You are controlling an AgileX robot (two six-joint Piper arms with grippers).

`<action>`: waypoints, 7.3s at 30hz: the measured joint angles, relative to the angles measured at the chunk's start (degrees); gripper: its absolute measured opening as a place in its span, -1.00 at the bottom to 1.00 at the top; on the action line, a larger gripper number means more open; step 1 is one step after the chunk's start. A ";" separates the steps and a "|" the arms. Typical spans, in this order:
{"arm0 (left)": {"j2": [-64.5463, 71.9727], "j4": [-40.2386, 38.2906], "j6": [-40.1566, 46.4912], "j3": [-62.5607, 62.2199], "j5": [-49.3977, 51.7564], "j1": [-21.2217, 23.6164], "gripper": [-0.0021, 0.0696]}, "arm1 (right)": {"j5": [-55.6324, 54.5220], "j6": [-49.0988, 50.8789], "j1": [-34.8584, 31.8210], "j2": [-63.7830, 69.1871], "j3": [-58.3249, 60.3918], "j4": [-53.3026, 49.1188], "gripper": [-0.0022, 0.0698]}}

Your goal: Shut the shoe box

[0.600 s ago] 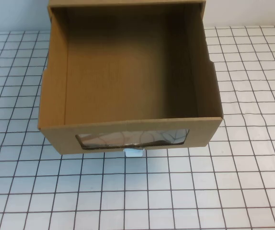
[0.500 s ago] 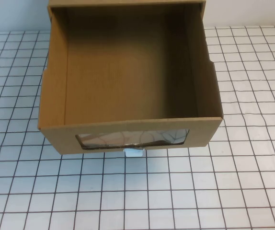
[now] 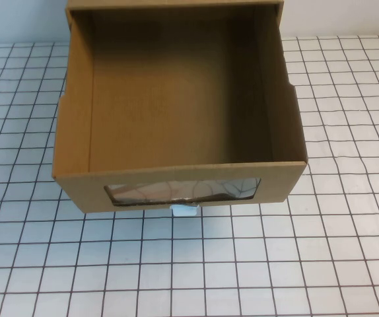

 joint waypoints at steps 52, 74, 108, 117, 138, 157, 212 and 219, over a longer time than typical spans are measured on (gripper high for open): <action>0.00 -0.10 0.01 0.00 -46.54 0.00 -0.95 | -57.40 3.69 0.00 0.00 -1.22 -12.66 -0.98; 2.31 -1.05 2.38 -30.15 -55.43 0.00 -0.95 | -42.20 61.64 0.00 21.94 -51.72 -57.63 -0.98; 11.34 -4.70 2.09 -40.96 -17.05 0.00 -0.95 | 8.13 45.41 1.35 52.32 -56.96 -84.83 -0.98; 22.13 -8.38 3.33 -41.06 -0.42 0.00 -0.95 | 13.60 -6.64 8.97 54.67 -57.32 -21.68 -0.98; 77.58 -61.22 53.36 -83.93 29.59 0.00 -0.95 | 17.52 -66.01 32.59 56.51 -53.96 43.30 -0.98; 117.64 -71.04 45.06 -126.61 45.52 0.00 -0.95 | -0.65 -115.26 48.25 81.76 -54.26 63.80 -0.98; 121.57 -72.22 43.66 -127.56 43.70 0.00 -0.95 | 2.55 -138.14 32.66 115.21 -86.61 75.73 -0.98; 121.82 -72.49 44.00 -127.83 43.70 0.00 -0.95 | 2.55 -138.26 28.33 120.11 -96.33 78.09 -0.98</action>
